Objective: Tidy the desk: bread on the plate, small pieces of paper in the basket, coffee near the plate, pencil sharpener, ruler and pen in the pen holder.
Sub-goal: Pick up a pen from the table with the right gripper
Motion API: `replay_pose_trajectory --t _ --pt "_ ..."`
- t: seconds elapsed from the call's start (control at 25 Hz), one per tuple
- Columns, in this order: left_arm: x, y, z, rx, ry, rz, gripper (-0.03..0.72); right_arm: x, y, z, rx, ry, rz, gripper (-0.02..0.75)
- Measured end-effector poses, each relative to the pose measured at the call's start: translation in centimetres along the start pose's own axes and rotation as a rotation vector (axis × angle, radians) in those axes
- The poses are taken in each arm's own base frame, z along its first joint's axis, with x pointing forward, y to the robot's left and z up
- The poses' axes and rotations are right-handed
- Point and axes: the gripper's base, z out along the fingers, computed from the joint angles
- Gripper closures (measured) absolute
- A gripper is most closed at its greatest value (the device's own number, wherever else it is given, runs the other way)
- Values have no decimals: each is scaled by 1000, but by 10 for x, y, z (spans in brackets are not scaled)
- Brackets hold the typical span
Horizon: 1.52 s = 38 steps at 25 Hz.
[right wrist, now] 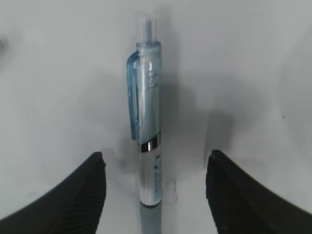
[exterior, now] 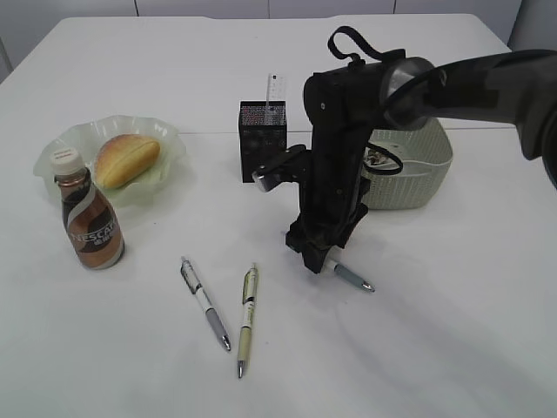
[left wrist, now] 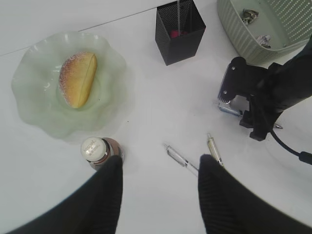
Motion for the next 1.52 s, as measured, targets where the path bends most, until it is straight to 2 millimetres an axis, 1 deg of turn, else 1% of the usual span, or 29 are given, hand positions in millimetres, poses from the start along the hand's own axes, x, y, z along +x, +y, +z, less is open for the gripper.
replay_pose_trajectory --t 0.2,0.48,0.56,0.6,0.68,0.8,0.84,0.88,0.96,1.12,1.24,1.52 --pt "0 0 0 0 0 0 318 0 0 10 -10 19 2 262" --pt "0 0 0 0 0 0 318 0 0 10 -9 18 1 263" --pt "0 0 0 0 0 0 318 0 0 10 -9 18 1 279" --pt "0 0 0 0 0 0 318 0 0 10 -9 18 2 305" --pt "0 0 0 0 0 0 318 0 0 10 -9 17 1 392" --pt "0 0 0 0 0 0 318 0 0 10 -12 21 0 584" --pt "0 0 0 0 0 0 318 0 0 10 -14 25 0 630" --pt "0 0 0 0 0 0 318 1 1 10 -17 27 1 659" --pt "0 0 0 0 0 0 318 1 1 9 -21 37 1 674" --pt "0 0 0 0 0 0 318 3 3 9 -45 55 8 676" --pt "0 0 0 0 0 0 318 0 4 7 -64 43 22 676" --pt "0 0 0 0 0 0 318 -17 0 -17 -49 -50 150 677"
